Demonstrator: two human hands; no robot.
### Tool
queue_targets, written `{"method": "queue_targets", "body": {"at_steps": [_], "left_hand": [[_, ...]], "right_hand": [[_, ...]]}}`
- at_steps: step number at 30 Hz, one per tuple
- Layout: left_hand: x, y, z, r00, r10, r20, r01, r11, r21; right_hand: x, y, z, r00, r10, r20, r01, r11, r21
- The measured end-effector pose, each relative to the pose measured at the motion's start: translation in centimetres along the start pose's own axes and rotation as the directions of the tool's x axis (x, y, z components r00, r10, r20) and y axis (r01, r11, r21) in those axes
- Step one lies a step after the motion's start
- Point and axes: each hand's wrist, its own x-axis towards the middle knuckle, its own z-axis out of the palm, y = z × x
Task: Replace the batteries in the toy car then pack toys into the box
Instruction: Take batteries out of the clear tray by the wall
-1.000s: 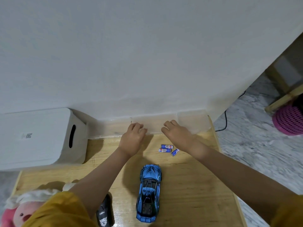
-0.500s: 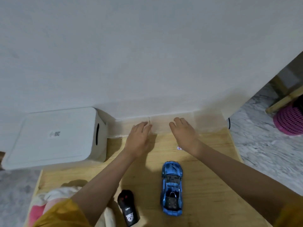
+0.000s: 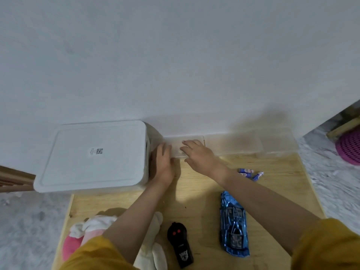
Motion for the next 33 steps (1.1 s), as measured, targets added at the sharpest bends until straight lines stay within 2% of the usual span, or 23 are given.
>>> {"method": "queue_targets", "body": {"at_steps": [4,7,13,18,23,25,27,30,33], "left_hand": [[-0.1,-0.3,0.6,0.999,0.003,-0.038,-0.003,1.0,-0.002],[-0.1,-0.5,0.9,0.998,0.009,-0.065,-0.009,1.0,-0.003],[0.2,-1.0,1.2,0.997,-0.002,-0.077,0.006,0.999,0.042],[0.6,-1.5,1.5,0.997,-0.018,-0.081,0.022,0.998,0.058],[1.1,-0.3,0.8,0.984,-0.064,-0.165,0.074,0.996,0.056],[1.1,-0.1,0.4,0.992,-0.003,-0.123,0.004,1.0,0.006],[1.2,-0.2,0.4,0.991,0.039,-0.125,-0.026,0.994,0.104],[0.9,0.9,-0.4,0.978,0.018,-0.207,0.002,0.995,0.099],[0.3,1.1,-0.4,0.962,0.191,-0.195,-0.164,0.976,0.145]], "right_hand": [[0.1,0.0,0.5,0.99,-0.056,-0.129,0.048,0.997,-0.062],[0.2,0.0,0.7,0.987,-0.049,-0.151,0.043,0.998,-0.047],[0.4,-0.8,-0.3,0.998,0.014,-0.056,-0.012,1.0,0.024],[0.6,-1.1,-1.3,0.999,0.037,0.004,-0.037,0.999,0.011],[1.7,-1.2,-3.9,0.995,0.061,0.074,-0.063,0.998,0.014],[2.0,-0.8,-5.1,0.994,0.045,0.095,-0.049,0.998,0.035],[2.2,-0.4,-6.0,0.995,0.012,0.096,-0.018,0.998,0.068],[2.0,0.2,-6.5,0.998,-0.049,0.026,0.045,0.992,0.119],[2.0,0.6,-6.5,0.983,-0.09,-0.158,0.106,0.989,0.099]]}}
